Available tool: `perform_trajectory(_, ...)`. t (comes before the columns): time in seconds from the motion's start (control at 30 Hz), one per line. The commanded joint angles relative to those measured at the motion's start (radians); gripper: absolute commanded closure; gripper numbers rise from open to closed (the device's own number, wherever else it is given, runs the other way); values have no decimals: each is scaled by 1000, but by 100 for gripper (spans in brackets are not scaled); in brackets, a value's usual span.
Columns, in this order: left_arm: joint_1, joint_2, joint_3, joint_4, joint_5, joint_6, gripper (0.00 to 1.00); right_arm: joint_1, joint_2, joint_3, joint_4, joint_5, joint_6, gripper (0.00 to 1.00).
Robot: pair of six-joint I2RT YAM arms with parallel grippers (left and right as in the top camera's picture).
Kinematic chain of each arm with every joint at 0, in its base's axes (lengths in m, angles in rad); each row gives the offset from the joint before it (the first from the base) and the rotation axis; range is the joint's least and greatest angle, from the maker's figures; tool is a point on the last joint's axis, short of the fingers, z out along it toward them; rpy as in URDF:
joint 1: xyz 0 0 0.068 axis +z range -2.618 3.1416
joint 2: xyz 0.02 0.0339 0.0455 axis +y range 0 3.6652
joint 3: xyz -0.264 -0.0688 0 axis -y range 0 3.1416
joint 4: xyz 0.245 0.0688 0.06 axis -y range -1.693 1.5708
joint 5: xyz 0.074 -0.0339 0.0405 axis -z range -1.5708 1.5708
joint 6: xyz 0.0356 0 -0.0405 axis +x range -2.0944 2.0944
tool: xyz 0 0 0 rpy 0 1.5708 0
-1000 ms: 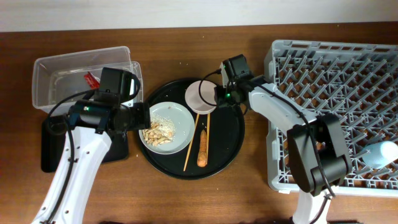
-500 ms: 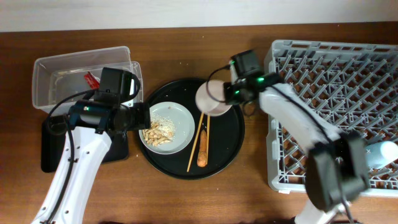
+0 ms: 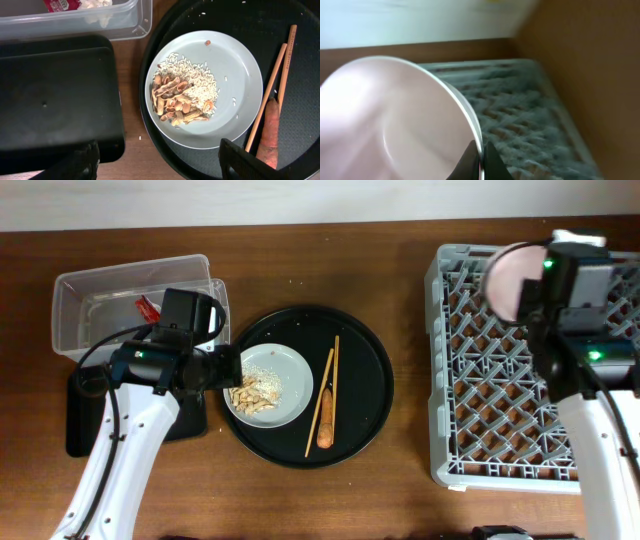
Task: Sort waste into correct bins and load items into the dishwasher rack
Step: 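Place the pink bowl into the dish rack with right gripper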
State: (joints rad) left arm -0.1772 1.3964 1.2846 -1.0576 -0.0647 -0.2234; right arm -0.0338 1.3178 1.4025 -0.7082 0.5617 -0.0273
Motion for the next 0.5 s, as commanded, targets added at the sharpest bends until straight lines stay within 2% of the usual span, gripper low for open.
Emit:
perform_trajectory(0.0,5,-19,-1,1,-11,12,24,-76,51,6,55,314,-21,96)
perform_trajectory(0.07,5,-19,-1,1,-11,12,24,-119,119,6,101,475,-22,96)
perform_trajectory(0.23,5,-19,-1,1,-11,12,24,-214,326,6,191,661,-71,96)
perform_trajectory(0.47,5,-19,-1,1,-11,12,24,-276,558,6,288,686,-73,96)
